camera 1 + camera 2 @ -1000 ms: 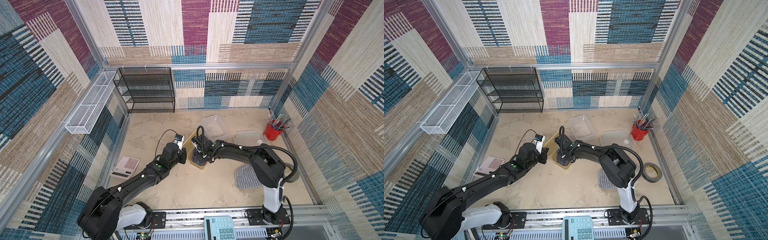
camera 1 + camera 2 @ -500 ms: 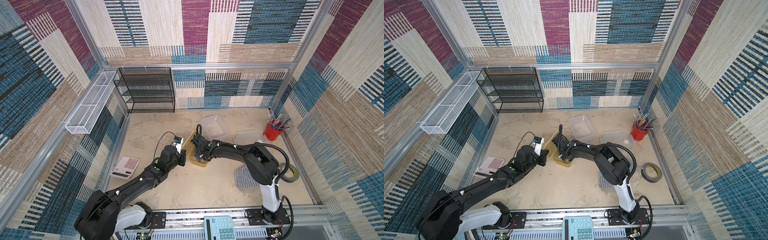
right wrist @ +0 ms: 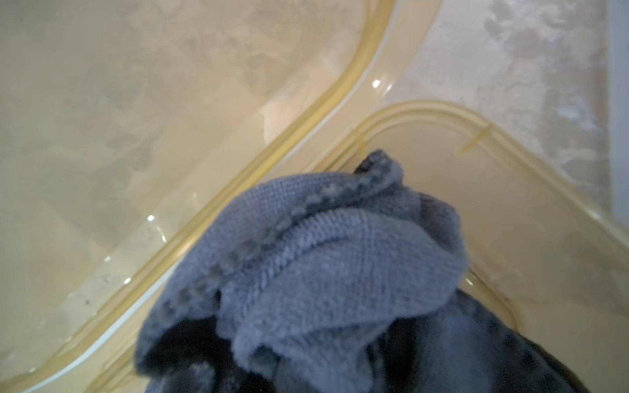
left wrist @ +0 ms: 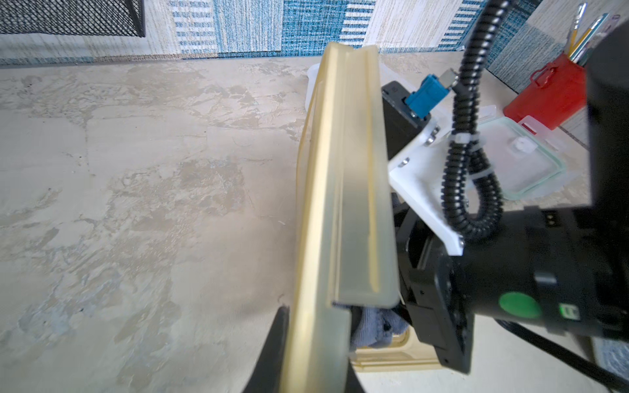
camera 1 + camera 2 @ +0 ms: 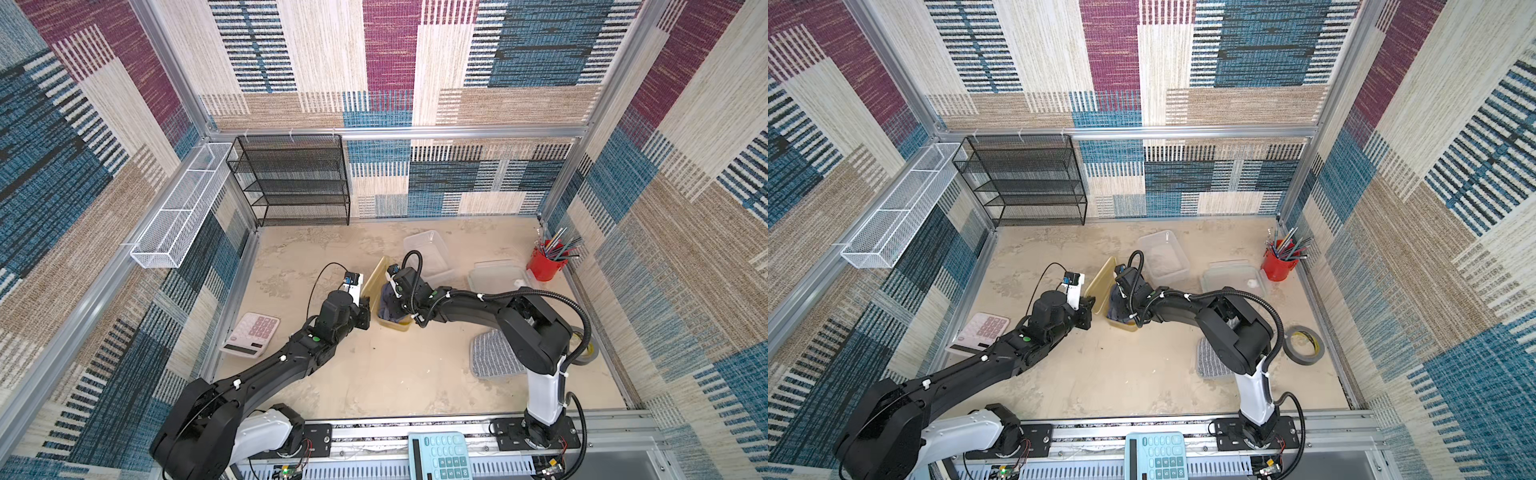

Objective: Wipe the insides of the lunch boxes
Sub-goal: Wipe the dirt inside the lunch box, then move the lunch box to the center of the board.

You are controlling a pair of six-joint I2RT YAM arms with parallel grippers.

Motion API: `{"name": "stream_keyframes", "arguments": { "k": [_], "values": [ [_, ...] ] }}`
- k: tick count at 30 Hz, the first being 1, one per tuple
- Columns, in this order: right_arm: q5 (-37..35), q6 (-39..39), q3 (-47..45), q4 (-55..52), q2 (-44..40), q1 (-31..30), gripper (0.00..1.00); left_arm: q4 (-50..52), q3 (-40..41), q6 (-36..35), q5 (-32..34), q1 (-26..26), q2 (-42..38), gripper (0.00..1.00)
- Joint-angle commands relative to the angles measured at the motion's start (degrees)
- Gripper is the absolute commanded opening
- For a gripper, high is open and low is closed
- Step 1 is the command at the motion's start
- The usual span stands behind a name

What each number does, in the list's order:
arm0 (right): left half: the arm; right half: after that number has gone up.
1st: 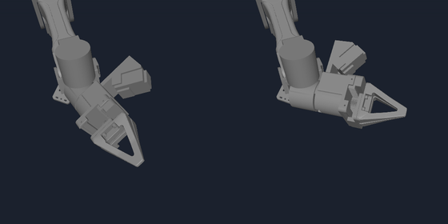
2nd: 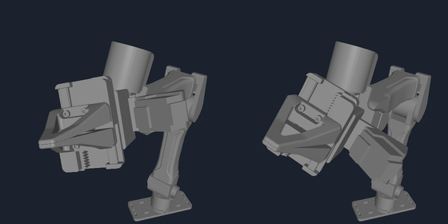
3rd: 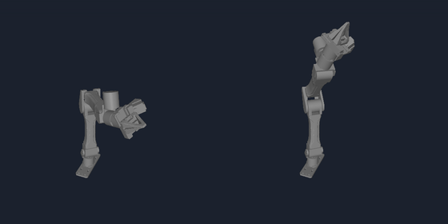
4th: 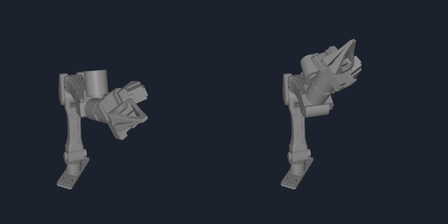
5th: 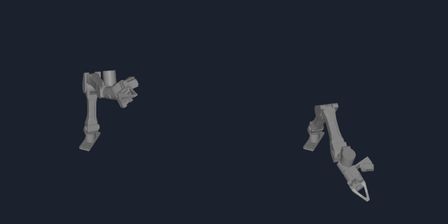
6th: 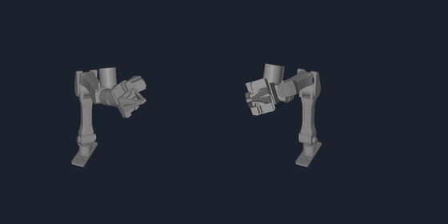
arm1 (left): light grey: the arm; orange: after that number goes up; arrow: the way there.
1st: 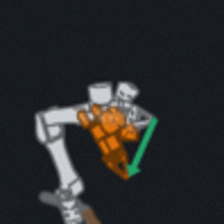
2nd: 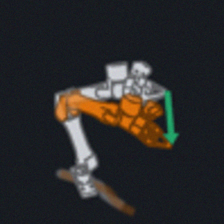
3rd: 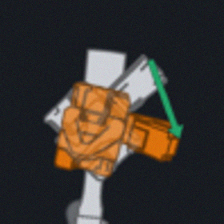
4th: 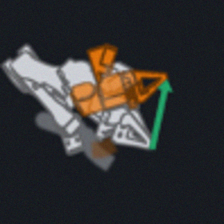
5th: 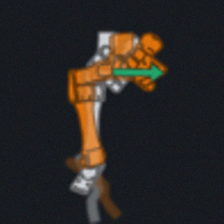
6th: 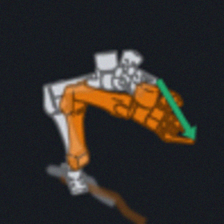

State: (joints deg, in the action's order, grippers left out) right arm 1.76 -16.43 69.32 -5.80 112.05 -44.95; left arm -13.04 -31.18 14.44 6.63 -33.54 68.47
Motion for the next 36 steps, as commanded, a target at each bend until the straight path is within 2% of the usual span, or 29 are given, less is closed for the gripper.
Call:
{"name": "stream_keyframes", "arguments": {
  "k": [1,4,13,15,21,26,33,36],
  "values": [
    [13.45,-0.35,-1.88,4.65,-2.73,-0.80,0.16,7.70,0.38,-0.36,-3.13,-0.19,-0.50,0.05],
    [9.51,0.75,-6.16,5.45,-10.71,-0.72,0.16,8.67,-0.01,-1.70,-2.54,-0.12,-0.97,0.05],
    [2.15,3.23,-14.30,3.67,-33.18,-0.71,0.18,8.30,-0.64,-6.84,-7.50,-0.06,-2.34,0.05],
    [0.74,3.50,-16.03,2.70,-37.56,-0.66,0.21,7.42,-0.34,-7.43,-8.16,-0.06,-3.19,0.05],
    [-6.70,2.70,-20.50,-0.52,-48.38,1.08,0.22,4.42,-1.36,-8.19,-10.12,-0.12,-3.86,0.07],
    [-8.49,1.92,-22.48,-3.53,-56.71,4.74,0.26,0.79,-4.16,-8.37,-12.21,-0.17,-0.10,0.07],
    [-14.73,1.36,-23.18,-9.27,-64.35,8.43,0.26,-6.23,-10.04,-8.56,-16.43,-0.42,9.72,0.07],
    [-14.91,1.01,-24.01,-10.01,-66.81,10.80,0.28,-8.12,-13.47,-8.72,-18.37,-0.55,14.61,0.07]
  ]
}}
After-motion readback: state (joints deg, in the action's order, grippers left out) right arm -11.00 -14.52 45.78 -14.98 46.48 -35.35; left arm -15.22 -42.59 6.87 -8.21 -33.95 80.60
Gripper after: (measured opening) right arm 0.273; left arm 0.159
